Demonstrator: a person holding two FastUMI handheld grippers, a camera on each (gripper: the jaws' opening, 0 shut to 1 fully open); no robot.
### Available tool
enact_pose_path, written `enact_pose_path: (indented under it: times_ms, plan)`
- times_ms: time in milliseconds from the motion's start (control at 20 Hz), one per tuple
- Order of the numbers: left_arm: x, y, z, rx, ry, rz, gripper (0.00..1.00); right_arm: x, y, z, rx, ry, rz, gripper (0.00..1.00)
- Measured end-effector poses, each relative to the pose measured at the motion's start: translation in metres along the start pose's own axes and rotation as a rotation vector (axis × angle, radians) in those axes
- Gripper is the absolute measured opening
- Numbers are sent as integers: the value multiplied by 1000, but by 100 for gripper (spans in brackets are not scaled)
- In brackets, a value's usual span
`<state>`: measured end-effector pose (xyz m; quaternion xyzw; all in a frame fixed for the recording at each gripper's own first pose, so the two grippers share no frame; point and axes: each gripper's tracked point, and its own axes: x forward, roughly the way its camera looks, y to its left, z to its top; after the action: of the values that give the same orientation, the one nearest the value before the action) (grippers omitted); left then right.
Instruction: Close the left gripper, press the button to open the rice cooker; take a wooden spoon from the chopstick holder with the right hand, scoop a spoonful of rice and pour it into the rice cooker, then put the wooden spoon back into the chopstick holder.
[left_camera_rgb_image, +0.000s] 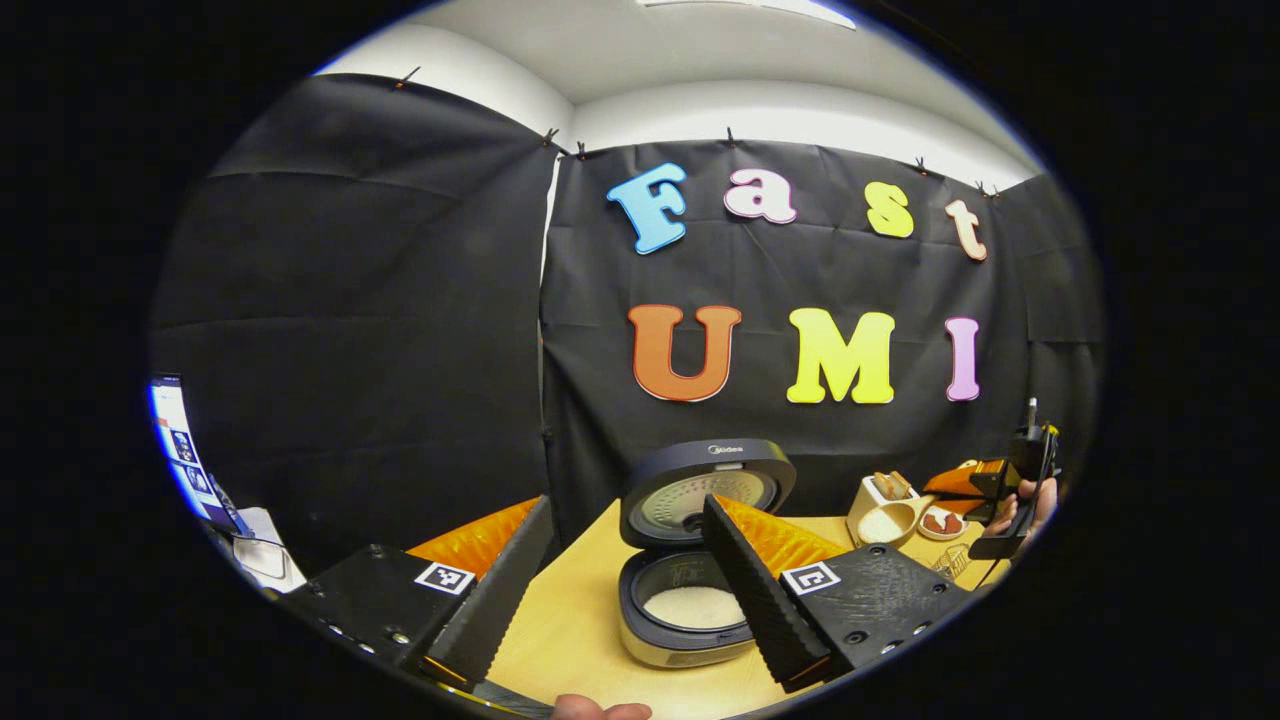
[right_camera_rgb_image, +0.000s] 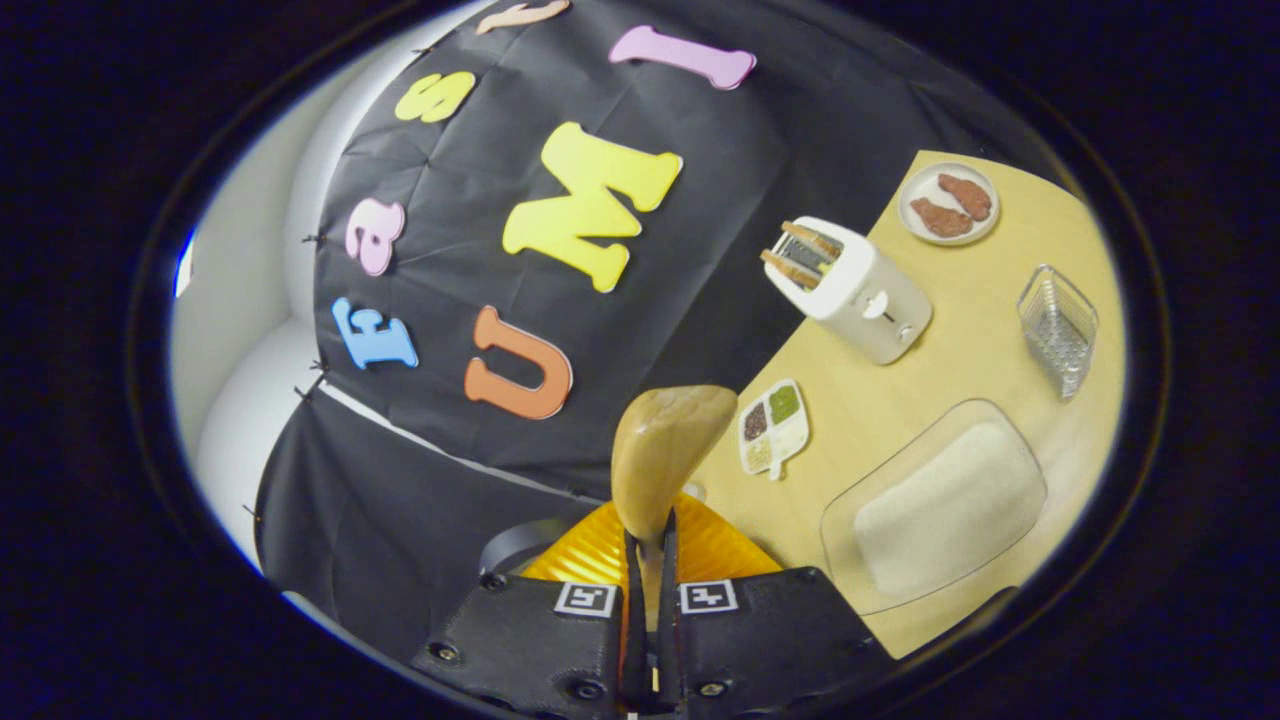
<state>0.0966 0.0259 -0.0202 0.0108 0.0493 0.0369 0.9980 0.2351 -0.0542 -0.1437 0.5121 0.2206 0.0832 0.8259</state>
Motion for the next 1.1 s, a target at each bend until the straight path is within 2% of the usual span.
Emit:
enact_pose_path:
  times_ms: [250, 450, 600, 850, 1100]
  plan:
    - [-13, 26, -12, 6, -4, -6, 96, 48, 40, -59, -72, 90, 4, 10]
    - [-19, 47, -15, 35, -19, 11, 96, 79, 40, -94, -239, 125, -60, 10]
    - [-24, 62, -17, 21, -23, 34, 96, 93, 31, -116, -311, 141, -119, 10]
    - [-29, 79, -28, -10, -5, 46, 96, 102, 23, -136, -424, 143, -191, 10]
    - [-35, 97, -34, -16, 8, 54, 96, 103, 29, -142, -559, 112, -217, 10]
